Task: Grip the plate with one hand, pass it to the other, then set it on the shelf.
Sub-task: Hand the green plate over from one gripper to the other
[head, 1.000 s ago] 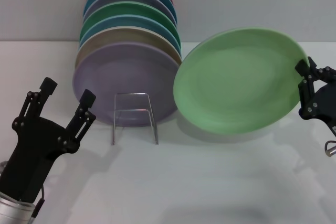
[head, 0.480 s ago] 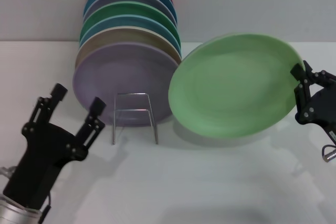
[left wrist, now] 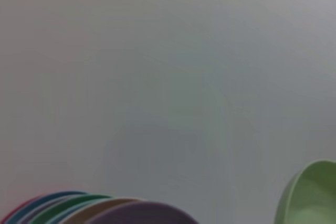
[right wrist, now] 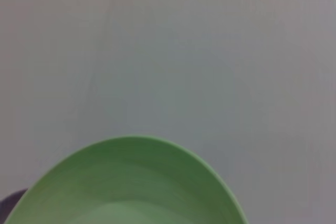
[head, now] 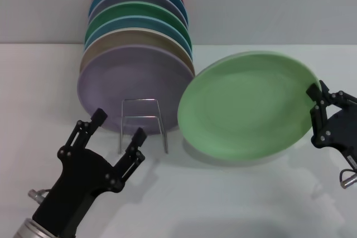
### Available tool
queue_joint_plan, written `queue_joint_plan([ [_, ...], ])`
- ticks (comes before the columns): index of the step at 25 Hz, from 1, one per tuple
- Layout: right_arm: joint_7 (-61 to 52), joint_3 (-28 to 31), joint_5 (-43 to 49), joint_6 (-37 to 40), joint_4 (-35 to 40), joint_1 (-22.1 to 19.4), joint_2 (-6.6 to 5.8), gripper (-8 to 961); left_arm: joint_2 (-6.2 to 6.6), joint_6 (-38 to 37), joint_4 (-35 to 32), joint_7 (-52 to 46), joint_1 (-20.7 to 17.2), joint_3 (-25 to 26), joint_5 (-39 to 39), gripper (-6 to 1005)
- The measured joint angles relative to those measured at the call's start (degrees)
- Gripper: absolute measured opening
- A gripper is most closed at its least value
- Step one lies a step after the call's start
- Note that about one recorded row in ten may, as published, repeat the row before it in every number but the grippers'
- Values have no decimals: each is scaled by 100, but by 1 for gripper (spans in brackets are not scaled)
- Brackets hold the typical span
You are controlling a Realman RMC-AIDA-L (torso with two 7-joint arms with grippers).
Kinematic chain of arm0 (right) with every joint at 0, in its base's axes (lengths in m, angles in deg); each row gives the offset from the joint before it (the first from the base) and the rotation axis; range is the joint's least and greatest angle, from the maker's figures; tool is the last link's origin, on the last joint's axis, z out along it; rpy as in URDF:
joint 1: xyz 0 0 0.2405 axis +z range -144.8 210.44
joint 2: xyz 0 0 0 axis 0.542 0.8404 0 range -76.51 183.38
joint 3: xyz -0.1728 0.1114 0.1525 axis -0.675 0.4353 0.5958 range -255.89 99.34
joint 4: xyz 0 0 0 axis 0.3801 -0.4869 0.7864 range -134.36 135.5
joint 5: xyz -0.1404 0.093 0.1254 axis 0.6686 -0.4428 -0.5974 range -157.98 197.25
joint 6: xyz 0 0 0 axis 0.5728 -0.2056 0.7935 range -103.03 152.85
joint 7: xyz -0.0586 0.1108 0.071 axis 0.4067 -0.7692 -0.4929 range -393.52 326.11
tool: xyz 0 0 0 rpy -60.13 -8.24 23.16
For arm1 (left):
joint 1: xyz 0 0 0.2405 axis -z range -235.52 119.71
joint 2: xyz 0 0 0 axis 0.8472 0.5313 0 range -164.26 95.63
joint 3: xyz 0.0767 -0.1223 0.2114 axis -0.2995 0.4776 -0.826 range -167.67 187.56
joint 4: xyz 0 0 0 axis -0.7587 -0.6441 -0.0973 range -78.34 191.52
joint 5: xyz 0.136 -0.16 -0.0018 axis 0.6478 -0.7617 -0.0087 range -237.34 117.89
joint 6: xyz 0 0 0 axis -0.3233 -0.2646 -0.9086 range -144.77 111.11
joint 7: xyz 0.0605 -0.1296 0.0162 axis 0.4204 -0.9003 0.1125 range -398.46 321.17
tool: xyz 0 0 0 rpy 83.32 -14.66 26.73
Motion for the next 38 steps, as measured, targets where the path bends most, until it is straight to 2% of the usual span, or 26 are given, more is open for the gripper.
queue_joint_plan([
  [3,191,25,0,40,110,-11,113,21,0,78,32,134,-22,-67,-4,782],
  [6,293,-13,0,49,80,-77,175,21,0,174,107,292,-47,-131,-20,782],
  [10,315,-27,-12,56,-4,-191,208,21,0,392,186,372,-40,-148,-43,782],
  [15,576,-131,-155,61,-441,-605,226,22,0,602,262,412,32,-146,-45,781],
  [16,862,-449,-486,61,-662,-761,230,22,0,667,319,433,50,-130,-44,781],
  [18,1014,-632,-700,67,-727,-801,230,21,0,690,334,435,51,-119,-45,781],
  [20,1422,-1156,-1285,101,-805,-847,231,21,6,698,359,463,55,-101,-44,781],
  [21,1699,-1670,-1869,204,-813,-842,231,21,20,694,400,508,59,-98,-40,781],
  [22,1699,-1670,-1869,204,-813,-842,231,21,20,694,400,508,59,-98,-40,781],
  [26,2138,-2708,-3070,508,-851,-806,231,21,35,692,514,549,32,-111,-9,780],
  [27,2138,-2708,-3070,508,-851,-806,231,21,35,692,514,549,32,-111,-9,780],
  [31,2784,-3529,-3841,591,-1042,-792,231,22,37,871,577,575,39,-180,-1,780],
  [38,3213,-3789,-4052,603,-1227,-829,231,21,47,1251,687,532,71,-183,3,780],
])
